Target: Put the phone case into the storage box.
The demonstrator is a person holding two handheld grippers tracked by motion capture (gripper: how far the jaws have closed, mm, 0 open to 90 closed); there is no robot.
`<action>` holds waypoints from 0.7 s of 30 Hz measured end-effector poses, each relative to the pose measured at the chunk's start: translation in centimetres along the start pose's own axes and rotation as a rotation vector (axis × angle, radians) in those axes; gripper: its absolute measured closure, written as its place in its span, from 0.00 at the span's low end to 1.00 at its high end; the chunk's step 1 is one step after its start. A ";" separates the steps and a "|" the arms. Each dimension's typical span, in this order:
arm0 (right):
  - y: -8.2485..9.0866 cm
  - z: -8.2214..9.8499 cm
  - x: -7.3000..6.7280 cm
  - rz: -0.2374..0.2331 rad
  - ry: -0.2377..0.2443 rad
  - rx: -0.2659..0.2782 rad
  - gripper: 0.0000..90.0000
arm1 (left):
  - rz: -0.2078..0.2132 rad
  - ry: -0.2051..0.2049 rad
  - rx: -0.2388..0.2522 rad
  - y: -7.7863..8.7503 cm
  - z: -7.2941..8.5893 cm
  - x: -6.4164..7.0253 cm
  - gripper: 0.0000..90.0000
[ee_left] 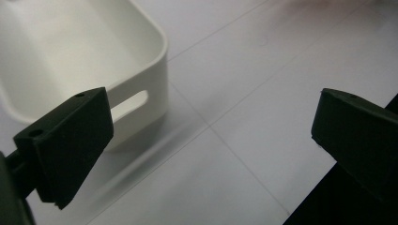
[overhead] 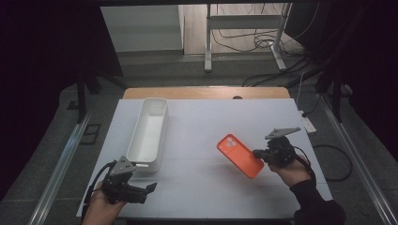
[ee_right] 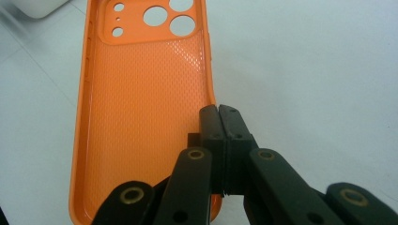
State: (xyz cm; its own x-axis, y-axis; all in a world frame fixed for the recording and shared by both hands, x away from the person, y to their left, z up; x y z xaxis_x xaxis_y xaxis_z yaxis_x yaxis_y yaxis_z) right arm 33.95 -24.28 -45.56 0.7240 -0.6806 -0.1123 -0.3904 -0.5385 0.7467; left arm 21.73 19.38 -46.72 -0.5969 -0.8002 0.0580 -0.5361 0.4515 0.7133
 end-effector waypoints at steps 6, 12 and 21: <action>0.3 0.0 -0.2 0.000 0.004 0.010 0.99 | 0.051 -0.003 0.000 -0.9 -0.8 0.5 0.00; 0.5 0.0 -0.4 -0.001 0.008 0.016 0.99 | 0.088 -0.025 -0.021 -1.9 -1.7 0.8 0.01; 0.6 -0.1 -0.7 -0.002 0.016 0.026 0.99 | 0.173 -0.014 -0.018 -3.2 -3.4 1.4 0.01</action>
State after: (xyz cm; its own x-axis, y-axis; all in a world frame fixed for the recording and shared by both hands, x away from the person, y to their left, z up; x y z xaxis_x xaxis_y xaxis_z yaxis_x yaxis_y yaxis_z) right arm 33.28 -24.09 -44.92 0.7338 -0.6715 -0.1030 -0.4034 -0.5527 0.7293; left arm 24.65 15.50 -46.52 -0.6875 -0.7056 0.1716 -0.4140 0.5750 0.7057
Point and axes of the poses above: each handheld gripper's, and its own axes: y roughly backward along the jaws, z roughly out of its underside, x roughly to its right, the point moved 2 cm from there along -y, roughly forward along the jaws, and after that the axes turned 2 degrees about -z, right-handed, at the moved point
